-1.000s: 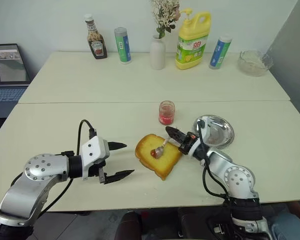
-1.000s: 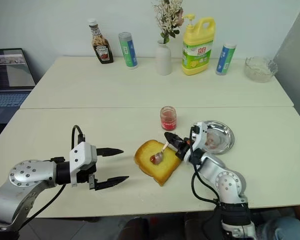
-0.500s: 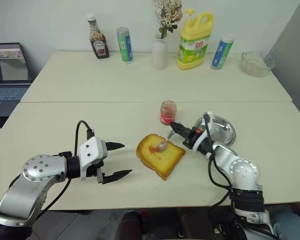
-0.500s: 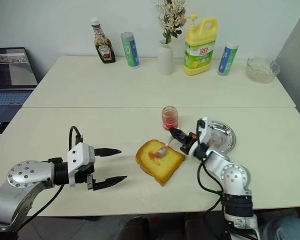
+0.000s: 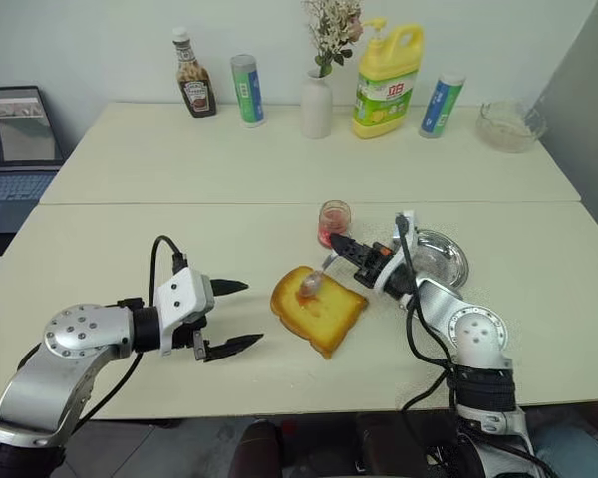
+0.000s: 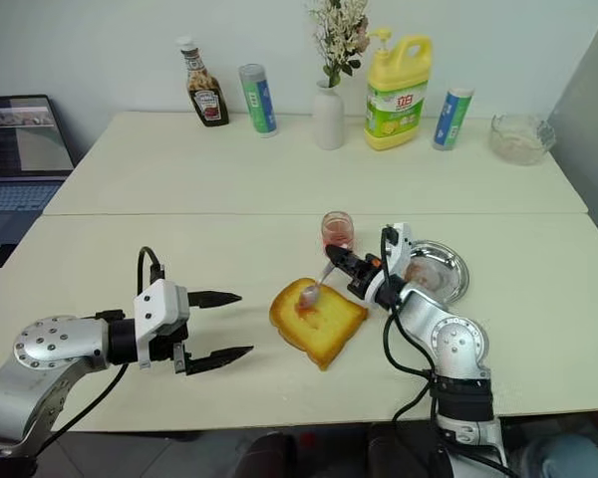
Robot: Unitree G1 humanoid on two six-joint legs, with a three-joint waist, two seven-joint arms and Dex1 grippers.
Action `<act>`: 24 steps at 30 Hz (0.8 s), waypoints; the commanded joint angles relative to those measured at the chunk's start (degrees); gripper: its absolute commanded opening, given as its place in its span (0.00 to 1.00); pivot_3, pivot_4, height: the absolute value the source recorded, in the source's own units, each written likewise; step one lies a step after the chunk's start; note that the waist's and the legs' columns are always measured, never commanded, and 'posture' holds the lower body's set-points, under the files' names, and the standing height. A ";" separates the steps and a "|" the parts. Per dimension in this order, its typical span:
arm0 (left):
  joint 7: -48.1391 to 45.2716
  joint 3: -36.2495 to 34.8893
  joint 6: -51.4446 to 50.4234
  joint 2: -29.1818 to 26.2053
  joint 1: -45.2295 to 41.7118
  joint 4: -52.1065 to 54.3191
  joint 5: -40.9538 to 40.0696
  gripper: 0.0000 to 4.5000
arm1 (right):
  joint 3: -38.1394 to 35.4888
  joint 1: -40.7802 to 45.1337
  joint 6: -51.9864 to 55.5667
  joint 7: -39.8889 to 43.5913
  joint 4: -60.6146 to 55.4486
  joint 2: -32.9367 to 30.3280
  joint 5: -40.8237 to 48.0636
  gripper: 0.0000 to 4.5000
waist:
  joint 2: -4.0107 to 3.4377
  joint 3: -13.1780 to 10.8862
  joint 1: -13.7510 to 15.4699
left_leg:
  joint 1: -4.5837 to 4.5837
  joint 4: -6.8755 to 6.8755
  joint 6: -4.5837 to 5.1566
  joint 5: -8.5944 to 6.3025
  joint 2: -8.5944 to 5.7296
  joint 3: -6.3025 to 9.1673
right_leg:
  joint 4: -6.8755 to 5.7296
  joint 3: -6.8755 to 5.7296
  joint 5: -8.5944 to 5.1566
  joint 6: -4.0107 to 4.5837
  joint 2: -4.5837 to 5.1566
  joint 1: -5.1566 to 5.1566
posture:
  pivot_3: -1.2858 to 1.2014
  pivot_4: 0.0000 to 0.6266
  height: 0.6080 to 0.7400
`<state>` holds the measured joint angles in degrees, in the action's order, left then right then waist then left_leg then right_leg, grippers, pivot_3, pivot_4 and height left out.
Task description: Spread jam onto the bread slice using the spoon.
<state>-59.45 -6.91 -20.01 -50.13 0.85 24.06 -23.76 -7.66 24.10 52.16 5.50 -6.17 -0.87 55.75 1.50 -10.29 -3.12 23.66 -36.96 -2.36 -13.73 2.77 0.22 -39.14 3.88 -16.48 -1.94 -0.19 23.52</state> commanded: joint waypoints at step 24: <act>-1.90 1.30 -1.31 -0.91 -0.39 3.62 -1.88 1.00 | -5.20 0.21 5.49 -4.75 3.13 -1.58 4.45 0.01 | 0.03 0.03 -0.21 | -0.13 0.01 0.01 0.00 0.04 -0.06 | -0.09 0.09 0.01 0.02 -0.08 -0.04 | 0.52 0.24 1.00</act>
<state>-60.73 -4.81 -21.71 -50.18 0.24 25.77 -24.69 -11.95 23.00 59.72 2.18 -3.63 -3.25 61.36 1.54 -10.27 -3.33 23.52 -36.96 -2.35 -13.73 2.81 0.16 -39.23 3.97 -16.47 -1.92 -0.27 23.48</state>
